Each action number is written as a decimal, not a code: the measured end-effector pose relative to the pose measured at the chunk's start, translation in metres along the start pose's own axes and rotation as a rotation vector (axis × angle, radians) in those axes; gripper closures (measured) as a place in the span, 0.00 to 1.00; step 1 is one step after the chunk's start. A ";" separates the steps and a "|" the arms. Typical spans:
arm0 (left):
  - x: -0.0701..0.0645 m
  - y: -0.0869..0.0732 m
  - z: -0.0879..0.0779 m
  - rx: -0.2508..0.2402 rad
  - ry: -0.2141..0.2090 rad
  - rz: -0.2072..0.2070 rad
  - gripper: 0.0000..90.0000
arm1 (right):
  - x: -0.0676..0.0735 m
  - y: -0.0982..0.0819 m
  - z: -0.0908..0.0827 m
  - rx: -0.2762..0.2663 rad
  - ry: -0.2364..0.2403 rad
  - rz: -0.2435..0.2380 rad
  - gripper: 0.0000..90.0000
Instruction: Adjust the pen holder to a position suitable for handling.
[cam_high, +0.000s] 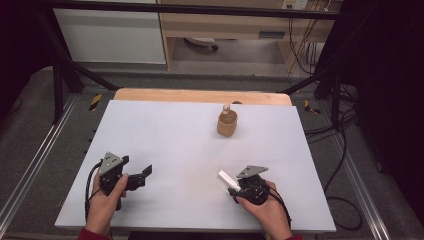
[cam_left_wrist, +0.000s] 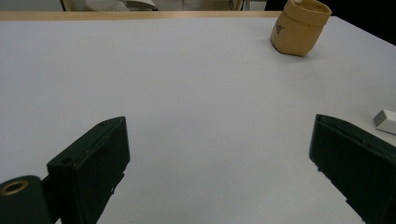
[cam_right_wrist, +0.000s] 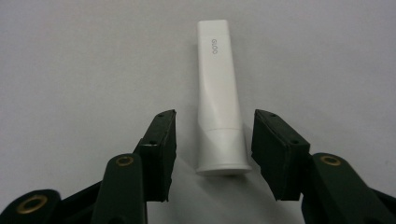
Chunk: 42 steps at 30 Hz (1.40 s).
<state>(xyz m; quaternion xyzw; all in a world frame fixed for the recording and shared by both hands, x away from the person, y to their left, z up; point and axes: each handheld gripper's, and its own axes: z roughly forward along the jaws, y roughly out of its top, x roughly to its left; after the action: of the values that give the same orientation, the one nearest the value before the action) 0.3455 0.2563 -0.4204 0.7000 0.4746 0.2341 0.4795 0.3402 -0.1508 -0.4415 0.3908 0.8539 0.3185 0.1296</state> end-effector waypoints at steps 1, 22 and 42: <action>0.000 0.000 0.000 -0.001 0.000 0.000 0.06 | 0.000 0.000 0.000 0.000 0.004 0.001 0.58; -0.003 -0.001 0.002 0.014 -0.007 0.013 0.07 | 0.001 0.003 0.004 0.038 -0.018 -0.057 0.75; -0.005 -0.001 0.004 0.004 -0.015 0.000 0.08 | 0.006 0.009 -0.009 -0.105 -0.025 -0.098 0.75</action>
<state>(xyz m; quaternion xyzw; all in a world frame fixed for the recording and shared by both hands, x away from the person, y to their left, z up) 0.3460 0.2504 -0.4221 0.7027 0.4715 0.2279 0.4816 0.3374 -0.1460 -0.4286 0.3452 0.8523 0.3512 0.1761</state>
